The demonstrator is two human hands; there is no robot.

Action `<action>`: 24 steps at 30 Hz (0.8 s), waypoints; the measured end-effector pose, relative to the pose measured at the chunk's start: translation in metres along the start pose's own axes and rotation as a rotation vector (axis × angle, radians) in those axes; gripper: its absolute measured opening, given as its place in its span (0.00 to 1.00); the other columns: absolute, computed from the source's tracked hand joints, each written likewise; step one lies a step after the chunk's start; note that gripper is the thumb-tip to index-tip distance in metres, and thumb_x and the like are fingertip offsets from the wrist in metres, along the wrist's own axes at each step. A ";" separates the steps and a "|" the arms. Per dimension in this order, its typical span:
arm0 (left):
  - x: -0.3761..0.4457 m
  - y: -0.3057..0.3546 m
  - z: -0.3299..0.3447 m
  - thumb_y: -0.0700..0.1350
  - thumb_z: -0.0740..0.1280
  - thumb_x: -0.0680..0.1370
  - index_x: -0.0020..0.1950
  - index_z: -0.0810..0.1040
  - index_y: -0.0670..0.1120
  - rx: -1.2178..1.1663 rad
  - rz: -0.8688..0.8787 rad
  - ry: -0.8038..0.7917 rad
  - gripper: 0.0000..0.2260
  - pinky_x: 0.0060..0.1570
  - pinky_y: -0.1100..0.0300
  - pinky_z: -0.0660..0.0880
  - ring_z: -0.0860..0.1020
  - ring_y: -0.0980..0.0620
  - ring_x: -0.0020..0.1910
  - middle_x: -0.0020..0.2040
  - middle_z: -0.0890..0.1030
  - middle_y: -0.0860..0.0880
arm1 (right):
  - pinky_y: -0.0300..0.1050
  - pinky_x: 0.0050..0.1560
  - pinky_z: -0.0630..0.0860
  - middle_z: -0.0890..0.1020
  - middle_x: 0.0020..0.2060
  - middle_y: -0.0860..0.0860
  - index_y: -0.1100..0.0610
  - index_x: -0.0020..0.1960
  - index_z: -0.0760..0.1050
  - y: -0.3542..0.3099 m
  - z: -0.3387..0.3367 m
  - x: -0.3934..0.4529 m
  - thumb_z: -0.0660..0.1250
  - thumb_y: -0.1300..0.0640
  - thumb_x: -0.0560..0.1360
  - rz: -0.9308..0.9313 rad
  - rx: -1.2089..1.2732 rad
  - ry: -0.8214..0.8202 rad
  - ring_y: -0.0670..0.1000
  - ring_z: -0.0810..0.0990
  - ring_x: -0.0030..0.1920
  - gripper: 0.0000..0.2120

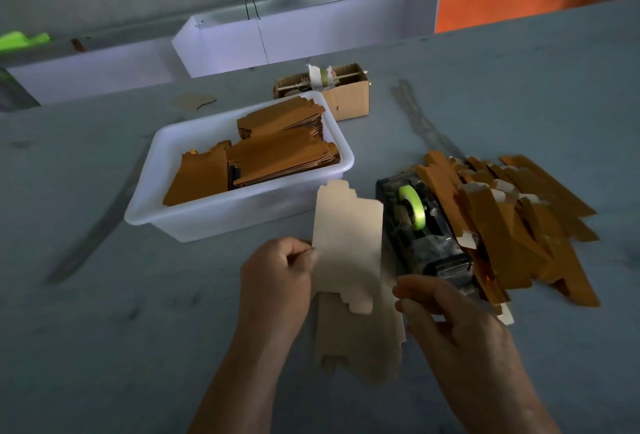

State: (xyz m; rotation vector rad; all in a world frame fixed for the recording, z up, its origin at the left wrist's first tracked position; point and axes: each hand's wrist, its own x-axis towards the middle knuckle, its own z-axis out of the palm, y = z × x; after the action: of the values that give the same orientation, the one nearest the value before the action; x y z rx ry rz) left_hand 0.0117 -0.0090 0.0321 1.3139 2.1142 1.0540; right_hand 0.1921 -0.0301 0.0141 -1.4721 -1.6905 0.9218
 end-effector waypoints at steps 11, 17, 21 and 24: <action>-0.018 0.005 -0.017 0.44 0.69 0.74 0.37 0.82 0.48 -0.470 -0.160 -0.434 0.06 0.32 0.63 0.68 0.74 0.53 0.33 0.35 0.80 0.50 | 0.36 0.37 0.78 0.83 0.40 0.38 0.42 0.51 0.74 -0.005 0.011 0.007 0.64 0.38 0.66 0.246 0.415 -0.010 0.38 0.81 0.42 0.16; -0.026 0.016 -0.005 0.48 0.76 0.61 0.42 0.86 0.45 -0.707 -0.262 -0.509 0.13 0.39 0.59 0.79 0.83 0.48 0.41 0.44 0.86 0.44 | 0.44 0.38 0.78 0.84 0.34 0.48 0.53 0.42 0.80 -0.002 0.007 0.008 0.69 0.61 0.71 0.301 0.646 -0.034 0.44 0.82 0.36 0.04; -0.032 0.021 0.008 0.48 0.78 0.62 0.43 0.84 0.46 -0.573 -0.270 -0.342 0.13 0.43 0.53 0.79 0.84 0.48 0.39 0.40 0.86 0.47 | 0.46 0.38 0.80 0.84 0.34 0.54 0.53 0.39 0.81 0.004 0.008 0.004 0.71 0.61 0.68 0.254 0.650 -0.097 0.51 0.83 0.38 0.03; -0.034 0.024 0.011 0.44 0.75 0.69 0.46 0.83 0.46 -0.540 -0.247 -0.344 0.07 0.43 0.57 0.79 0.84 0.50 0.40 0.40 0.86 0.49 | 0.43 0.39 0.79 0.84 0.36 0.52 0.54 0.40 0.80 0.007 0.004 0.003 0.70 0.60 0.69 0.244 0.616 -0.092 0.49 0.83 0.39 0.02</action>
State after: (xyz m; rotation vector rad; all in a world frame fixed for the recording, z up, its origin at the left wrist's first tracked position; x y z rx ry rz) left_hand 0.0479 -0.0295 0.0431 0.8709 1.5413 1.0962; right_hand 0.1917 -0.0266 0.0058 -1.2289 -1.1392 1.4991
